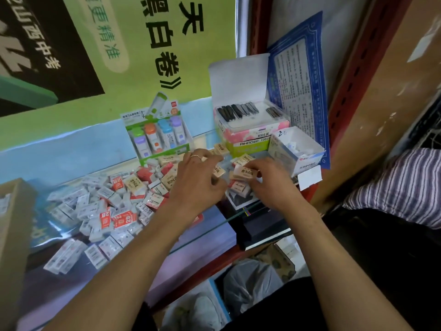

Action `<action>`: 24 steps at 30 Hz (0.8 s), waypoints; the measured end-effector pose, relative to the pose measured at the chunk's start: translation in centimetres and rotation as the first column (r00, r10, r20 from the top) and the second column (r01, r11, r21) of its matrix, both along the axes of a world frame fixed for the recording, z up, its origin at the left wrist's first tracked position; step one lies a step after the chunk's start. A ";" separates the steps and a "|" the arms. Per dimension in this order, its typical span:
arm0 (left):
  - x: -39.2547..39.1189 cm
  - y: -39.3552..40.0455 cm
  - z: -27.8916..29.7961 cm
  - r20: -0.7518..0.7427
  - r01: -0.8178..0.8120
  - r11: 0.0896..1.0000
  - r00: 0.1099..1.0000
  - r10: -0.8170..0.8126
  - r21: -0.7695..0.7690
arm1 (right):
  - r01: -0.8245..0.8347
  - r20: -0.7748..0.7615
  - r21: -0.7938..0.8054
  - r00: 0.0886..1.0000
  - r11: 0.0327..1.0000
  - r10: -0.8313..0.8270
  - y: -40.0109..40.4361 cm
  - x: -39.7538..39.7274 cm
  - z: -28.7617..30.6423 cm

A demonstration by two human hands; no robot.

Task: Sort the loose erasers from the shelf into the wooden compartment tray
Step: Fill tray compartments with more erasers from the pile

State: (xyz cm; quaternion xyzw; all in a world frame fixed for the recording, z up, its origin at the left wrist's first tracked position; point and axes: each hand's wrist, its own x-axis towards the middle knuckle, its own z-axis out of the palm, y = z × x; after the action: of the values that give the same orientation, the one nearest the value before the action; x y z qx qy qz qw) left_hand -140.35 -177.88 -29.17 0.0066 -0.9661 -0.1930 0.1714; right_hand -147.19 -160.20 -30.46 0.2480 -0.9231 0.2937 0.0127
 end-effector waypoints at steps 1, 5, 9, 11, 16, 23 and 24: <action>0.2 -0.2 0.0 -0.020 0.004 0.999 1.000 -0.003 0.031 | -0.003 0.015 -0.003 1.000 1.000 0.003 -0.1 -0.1 0.1; 1.0 -0.5 -0.1 -0.075 0.011 0.989 0.997 0.000 0.145 | -0.004 0.066 -0.030 0.998 1.000 0.006 0.0 -0.3 0.4; 1.7 -1.0 0.2 -0.131 0.020 0.989 0.991 -0.001 0.149 | 0.048 0.017 -0.145 0.999 0.988 -0.047 0.5 0.8 0.7; 2.3 -1.4 0.8 -0.121 0.009 0.985 0.993 0.012 0.173 | 0.057 0.008 -0.239 0.998 0.969 -0.056 0.4 1.9 1.2; 5.1 -2.6 3.1 -0.192 0.006 0.953 0.980 0.055 0.303 | -0.054 0.082 -0.417 0.992 0.907 0.096 -1.9 5.5 3.0; 13.0 -6.3 4.7 -0.252 -0.166 0.805 0.897 0.363 0.569 | -0.101 0.287 -0.596 0.900 0.796 0.329 -8.7 9.2 5.0; 14.5 -6.7 4.8 -0.265 -0.201 0.798 0.874 0.408 0.568 | -0.123 0.287 -0.601 0.889 0.790 0.357 -9.9 9.9 5.2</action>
State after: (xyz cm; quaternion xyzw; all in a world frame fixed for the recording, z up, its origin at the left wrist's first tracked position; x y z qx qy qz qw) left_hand -125.86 -184.63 -24.38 0.1744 -0.8111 -0.4154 0.3731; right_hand -137.31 -170.06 -25.21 0.2874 -0.7372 0.5966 -0.1341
